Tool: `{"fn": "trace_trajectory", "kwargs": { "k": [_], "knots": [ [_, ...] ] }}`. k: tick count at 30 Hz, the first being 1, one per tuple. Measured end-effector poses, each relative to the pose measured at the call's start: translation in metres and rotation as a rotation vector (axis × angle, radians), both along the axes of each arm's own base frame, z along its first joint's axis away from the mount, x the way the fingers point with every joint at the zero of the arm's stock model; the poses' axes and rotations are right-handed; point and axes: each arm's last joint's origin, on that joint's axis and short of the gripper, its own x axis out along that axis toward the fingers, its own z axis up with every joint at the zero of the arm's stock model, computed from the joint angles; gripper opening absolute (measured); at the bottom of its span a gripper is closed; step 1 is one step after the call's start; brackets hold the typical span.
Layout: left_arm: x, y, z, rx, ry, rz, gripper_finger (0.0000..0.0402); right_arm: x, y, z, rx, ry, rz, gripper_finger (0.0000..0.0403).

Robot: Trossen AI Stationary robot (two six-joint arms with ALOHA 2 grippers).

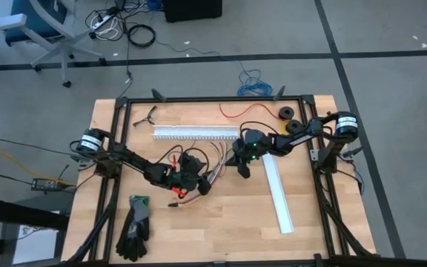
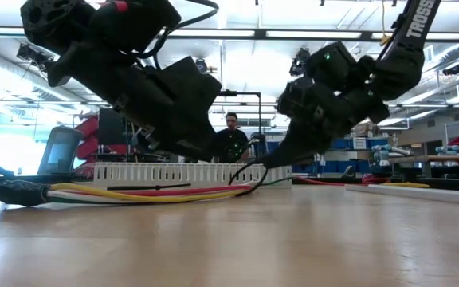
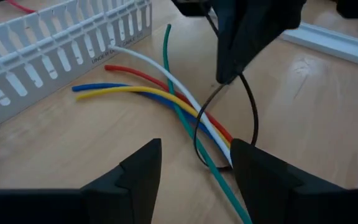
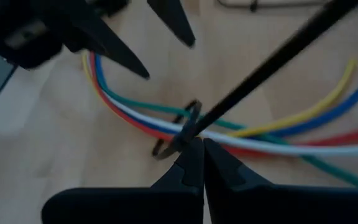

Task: Ziptie cables
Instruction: Wrap the cable wires with black zip tie

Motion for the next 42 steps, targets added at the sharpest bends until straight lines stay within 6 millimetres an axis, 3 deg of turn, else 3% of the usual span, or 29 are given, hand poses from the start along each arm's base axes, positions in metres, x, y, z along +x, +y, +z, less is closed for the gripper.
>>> {"fn": "trace_trajectory", "kwargs": {
  "k": [6,17,33,42],
  "knots": [
    [0.001,0.000,0.001,0.002,-0.014,-0.006,0.0202,0.000,0.004,0.011,-0.055,-0.048,0.030,0.0000],
    [0.003,-0.001,0.004,-0.008,-0.053,-0.006,0.0202,0.000,0.007,0.014,-0.053,-0.104,0.177,0.0000],
    [0.005,-0.001,0.006,-0.016,-0.080,-0.007,0.0202,0.001,0.006,0.016,-0.125,-0.132,0.151,0.0000],
    [0.004,-0.004,0.003,-0.060,-0.041,-0.079,0.0202,0.003,0.007,0.020,-0.145,-0.192,0.164,0.0048]
  ]
}}
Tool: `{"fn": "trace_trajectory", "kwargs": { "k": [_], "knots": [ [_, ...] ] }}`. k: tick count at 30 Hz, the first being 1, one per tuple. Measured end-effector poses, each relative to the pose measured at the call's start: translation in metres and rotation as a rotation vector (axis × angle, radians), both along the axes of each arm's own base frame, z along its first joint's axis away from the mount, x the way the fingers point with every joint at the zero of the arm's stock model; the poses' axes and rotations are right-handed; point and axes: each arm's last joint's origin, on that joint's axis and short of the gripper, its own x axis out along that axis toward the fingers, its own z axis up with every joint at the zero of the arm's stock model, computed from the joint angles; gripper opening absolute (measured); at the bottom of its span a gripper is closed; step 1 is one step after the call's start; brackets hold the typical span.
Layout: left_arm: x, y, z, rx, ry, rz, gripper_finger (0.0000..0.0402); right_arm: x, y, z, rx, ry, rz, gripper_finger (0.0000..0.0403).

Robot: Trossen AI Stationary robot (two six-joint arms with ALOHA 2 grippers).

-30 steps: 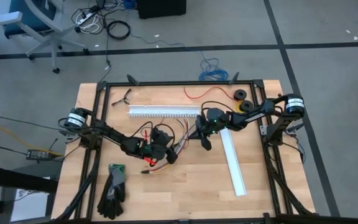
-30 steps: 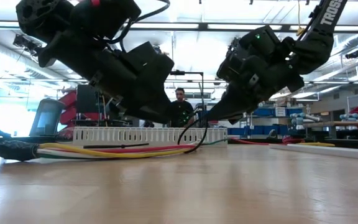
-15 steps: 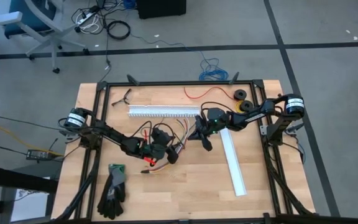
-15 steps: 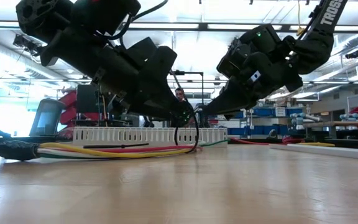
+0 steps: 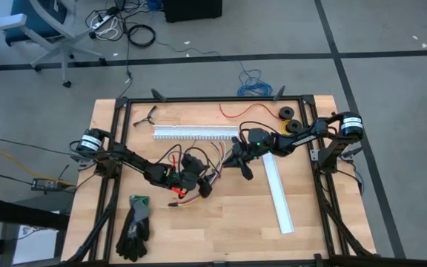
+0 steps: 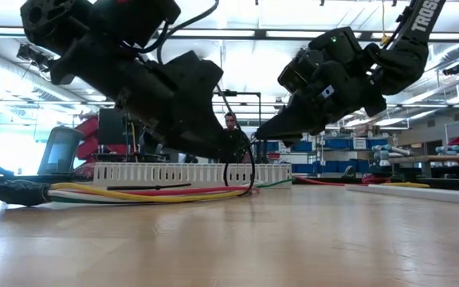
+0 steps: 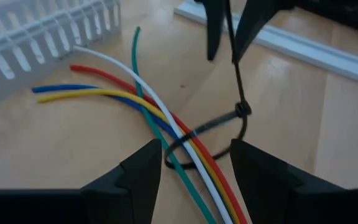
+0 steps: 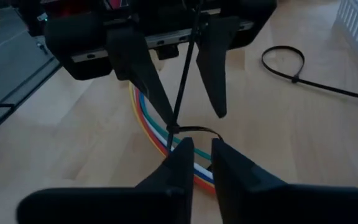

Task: Ziptie cables
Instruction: Wrap the cable wires with black zip tie

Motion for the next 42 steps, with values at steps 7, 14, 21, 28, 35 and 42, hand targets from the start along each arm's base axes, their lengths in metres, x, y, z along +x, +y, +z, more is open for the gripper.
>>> {"fn": "trace_trajectory", "kwargs": {
  "k": [7,14,21,28,35,42],
  "knots": [
    [-0.002,-0.006,0.000,0.037,0.010,-0.009,0.0202,0.005,0.000,0.005,0.016,-0.011,0.009,0.0088],
    [-0.001,-0.006,0.002,0.071,-0.010,0.018,0.0202,0.025,0.004,0.021,0.012,0.057,0.053,0.0084],
    [-0.001,-0.006,0.003,0.074,-0.018,0.017,0.0202,0.031,0.003,0.027,0.002,0.065,0.055,0.0081],
    [-0.001,-0.006,0.004,0.080,-0.030,0.032,0.0202,0.044,0.011,0.021,0.014,0.083,0.088,0.0081],
    [0.000,-0.006,0.004,0.078,-0.039,0.034,0.0202,0.055,0.007,0.018,-0.005,0.080,0.076,0.0046],
    [0.001,-0.006,0.006,0.071,-0.062,0.033,0.0202,0.056,0.006,0.021,-0.023,0.052,0.077,0.0006]
  ]
}}
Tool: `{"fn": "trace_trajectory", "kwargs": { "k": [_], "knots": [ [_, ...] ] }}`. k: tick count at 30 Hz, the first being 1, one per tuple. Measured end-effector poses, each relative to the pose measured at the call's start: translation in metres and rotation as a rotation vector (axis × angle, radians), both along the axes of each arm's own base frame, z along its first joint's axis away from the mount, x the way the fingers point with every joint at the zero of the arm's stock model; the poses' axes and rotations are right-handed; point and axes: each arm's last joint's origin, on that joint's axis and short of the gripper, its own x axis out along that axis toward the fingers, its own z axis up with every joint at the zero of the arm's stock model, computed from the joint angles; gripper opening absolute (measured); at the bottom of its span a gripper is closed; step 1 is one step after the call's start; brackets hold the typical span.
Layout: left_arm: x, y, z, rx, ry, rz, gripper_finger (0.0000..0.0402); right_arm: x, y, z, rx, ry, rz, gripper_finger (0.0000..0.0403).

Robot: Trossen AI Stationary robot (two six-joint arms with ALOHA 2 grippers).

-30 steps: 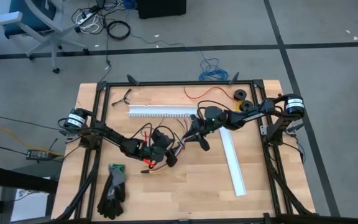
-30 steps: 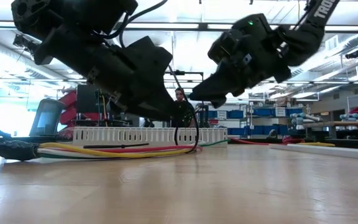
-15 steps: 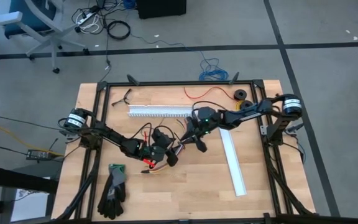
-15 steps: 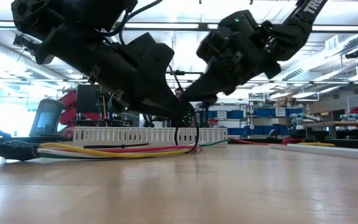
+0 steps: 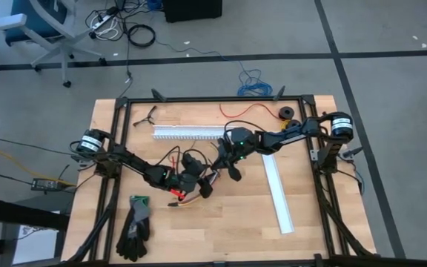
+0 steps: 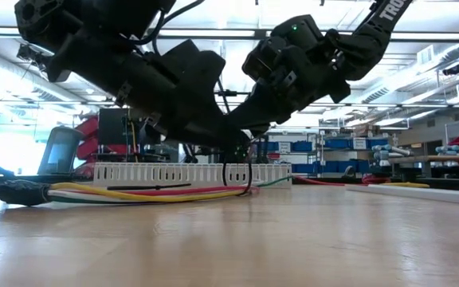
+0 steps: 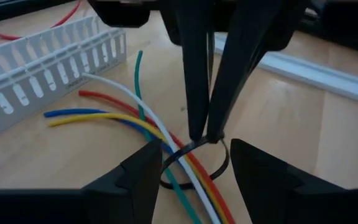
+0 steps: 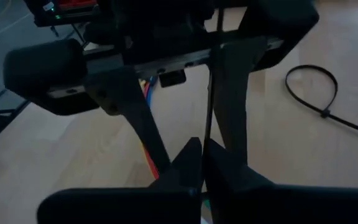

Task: Ziptie cables
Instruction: Wrap the cable wires with black zip tie

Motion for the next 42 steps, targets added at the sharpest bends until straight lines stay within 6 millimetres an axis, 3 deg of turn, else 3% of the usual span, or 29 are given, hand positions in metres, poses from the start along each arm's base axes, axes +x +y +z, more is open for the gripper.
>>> {"fn": "trace_trajectory", "kwargs": {
  "k": [3,13,33,37,42],
  "knots": [
    [0.003,-0.001,-0.001,-0.009,-0.035,0.000,0.0202,0.000,0.000,0.000,-0.003,-0.007,-0.002,0.0001],
    [0.016,-0.003,-0.031,-0.051,-0.154,0.042,0.0202,0.000,0.001,0.000,0.006,-0.005,0.003,0.0000],
    [0.017,-0.002,-0.025,0.005,-0.201,0.077,0.0201,-0.001,0.002,0.000,0.017,0.002,0.026,0.0000],
    [0.017,-0.003,-0.025,0.006,-0.200,0.077,0.0174,-0.001,0.002,0.000,0.018,0.002,0.026,0.0000],
    [0.017,-0.003,-0.025,0.007,-0.196,0.076,0.0104,0.000,0.002,0.001,0.016,-0.009,0.025,0.0000]
  ]
}}
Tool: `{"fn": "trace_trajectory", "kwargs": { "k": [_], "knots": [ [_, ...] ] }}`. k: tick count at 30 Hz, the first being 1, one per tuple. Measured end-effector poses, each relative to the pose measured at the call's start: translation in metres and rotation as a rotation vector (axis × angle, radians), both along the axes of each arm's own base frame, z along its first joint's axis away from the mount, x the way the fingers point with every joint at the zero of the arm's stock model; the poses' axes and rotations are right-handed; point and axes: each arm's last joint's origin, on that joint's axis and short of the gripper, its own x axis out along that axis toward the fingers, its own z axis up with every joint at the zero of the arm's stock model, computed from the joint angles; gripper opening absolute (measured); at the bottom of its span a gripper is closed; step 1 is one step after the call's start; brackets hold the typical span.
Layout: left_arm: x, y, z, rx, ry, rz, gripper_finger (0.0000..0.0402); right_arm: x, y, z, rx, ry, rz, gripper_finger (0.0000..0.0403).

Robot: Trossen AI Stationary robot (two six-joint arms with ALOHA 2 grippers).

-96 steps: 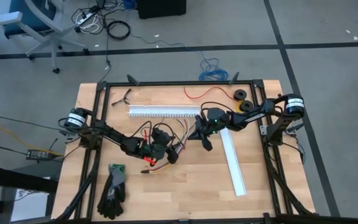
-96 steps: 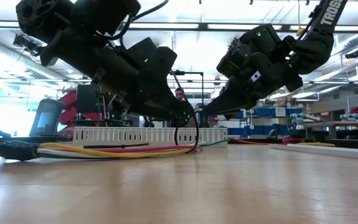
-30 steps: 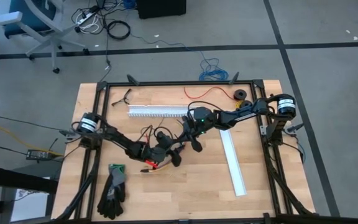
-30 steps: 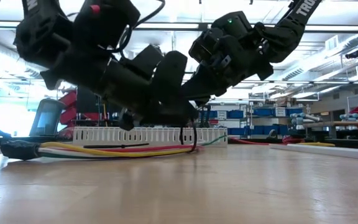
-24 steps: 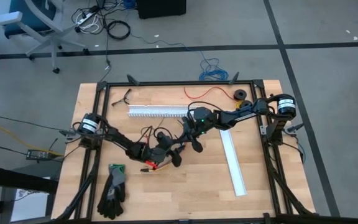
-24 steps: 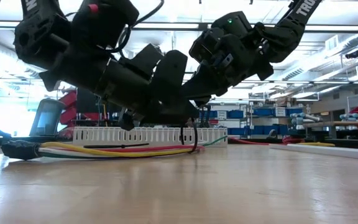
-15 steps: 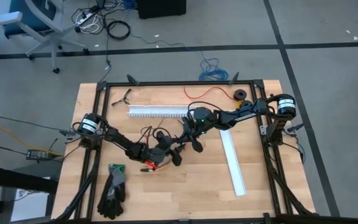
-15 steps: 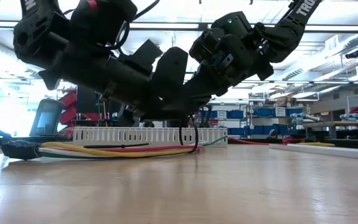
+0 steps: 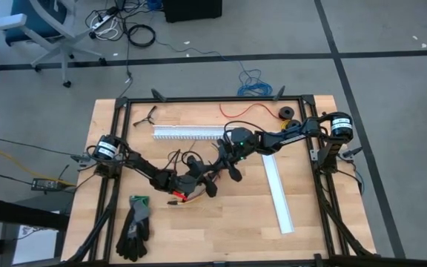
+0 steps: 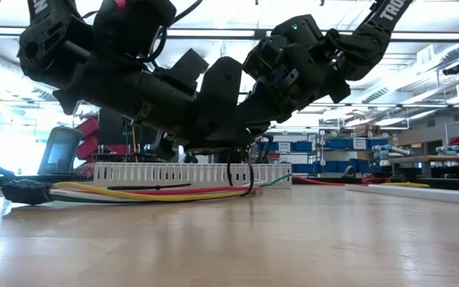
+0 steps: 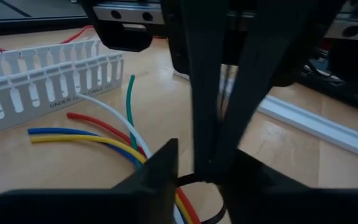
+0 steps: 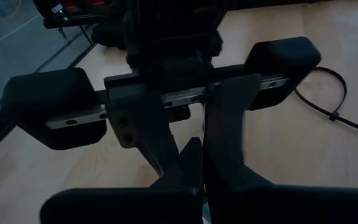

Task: Ziptie cables
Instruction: Wrap the cable wires with black zip tie

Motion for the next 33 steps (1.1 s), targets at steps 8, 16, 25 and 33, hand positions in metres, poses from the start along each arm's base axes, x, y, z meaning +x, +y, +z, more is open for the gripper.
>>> {"fn": "trace_trajectory", "kwargs": {
  "k": [8,16,25,33],
  "knots": [
    [0.000,0.000,0.000,0.020,0.014,-0.004,0.0023,0.001,0.000,0.002,-0.006,-0.027,-0.005,0.0000],
    [0.000,0.000,0.000,0.020,0.023,-0.004,0.0034,0.001,-0.001,0.013,-0.072,-0.106,-0.062,0.0000],
    [0.000,0.000,-0.001,0.020,0.027,-0.007,0.0023,-0.005,-0.004,0.038,-0.134,-0.195,-0.099,0.0000],
    [-0.001,-0.001,-0.007,0.018,0.057,-0.031,0.0023,-0.012,-0.007,0.071,-0.219,-0.321,-0.187,0.0000]
  ]
}}
